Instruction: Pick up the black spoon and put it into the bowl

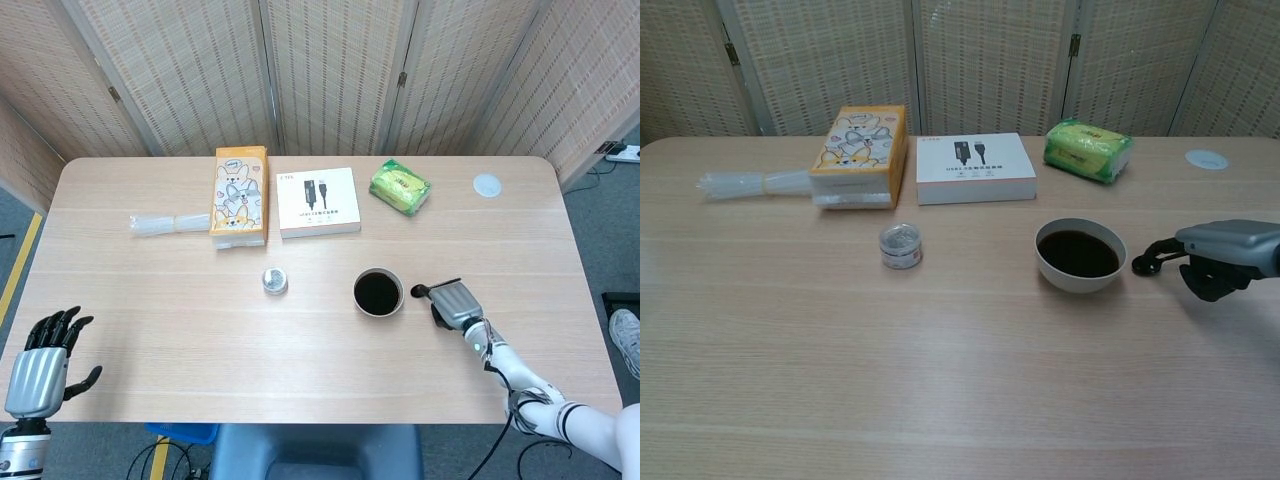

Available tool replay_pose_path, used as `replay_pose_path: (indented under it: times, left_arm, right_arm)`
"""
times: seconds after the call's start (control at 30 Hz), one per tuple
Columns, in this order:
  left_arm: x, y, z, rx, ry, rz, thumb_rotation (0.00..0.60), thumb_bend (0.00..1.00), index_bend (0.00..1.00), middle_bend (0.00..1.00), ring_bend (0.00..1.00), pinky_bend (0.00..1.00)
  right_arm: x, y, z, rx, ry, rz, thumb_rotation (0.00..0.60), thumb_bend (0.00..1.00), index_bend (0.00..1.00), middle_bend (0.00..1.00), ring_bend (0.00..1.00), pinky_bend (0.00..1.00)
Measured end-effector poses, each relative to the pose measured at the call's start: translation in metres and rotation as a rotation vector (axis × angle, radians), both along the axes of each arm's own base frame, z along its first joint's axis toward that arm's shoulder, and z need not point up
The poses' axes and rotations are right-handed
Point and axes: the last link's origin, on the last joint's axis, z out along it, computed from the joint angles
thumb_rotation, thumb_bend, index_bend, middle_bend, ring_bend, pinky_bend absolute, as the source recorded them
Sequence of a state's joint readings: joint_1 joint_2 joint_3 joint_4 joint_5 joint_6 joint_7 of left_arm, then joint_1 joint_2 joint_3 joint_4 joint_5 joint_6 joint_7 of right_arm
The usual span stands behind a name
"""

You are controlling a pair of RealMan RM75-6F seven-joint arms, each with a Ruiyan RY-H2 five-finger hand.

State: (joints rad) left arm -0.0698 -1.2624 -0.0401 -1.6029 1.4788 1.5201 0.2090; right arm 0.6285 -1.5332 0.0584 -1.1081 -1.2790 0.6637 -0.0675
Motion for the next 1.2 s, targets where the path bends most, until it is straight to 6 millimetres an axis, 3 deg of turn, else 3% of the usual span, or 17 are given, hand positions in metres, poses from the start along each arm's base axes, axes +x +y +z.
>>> replay_pose_path:
  times: [0.33, 0.6, 0.8, 1.2]
  left_arm:
    - [0.000, 0.000, -0.002, -0.005, -0.002, -0.004, 0.600, 0.27, 0.23, 0.13, 0.13, 0.15]
    - [0.000, -0.002, -0.002, -0.002, -0.003, -0.003, 0.600, 0.27, 0.22, 0.13, 0.13, 0.15]
    - [0.000, -0.003, -0.001, 0.001, 0.000, -0.001, 0.600, 0.27, 0.22, 0.13, 0.13, 0.15]
    - [0.000, -0.005, -0.001, -0.001, 0.000, 0.006, 0.600, 0.27, 0.22, 0.13, 0.13, 0.15]
  right_arm:
    - [-0.017, 0.018, 0.012, 0.011, 0.042, -0.014, 0.600, 0.84, 0.24, 0.98, 1.00, 1.00]
    - [-0.024, 0.015, 0.026, -0.020, 0.059, -0.022, 0.600, 0.84, 0.24, 0.98, 1.00, 1.00]
    - [-0.016, 0.018, 0.023, -0.011, 0.041, 0.008, 0.600, 0.84, 0.24, 0.98, 1.00, 1.00]
    - [-0.018, 0.027, 0.017, 0.021, 0.052, 0.013, 0.600, 0.84, 0.24, 0.98, 1.00, 1.00]
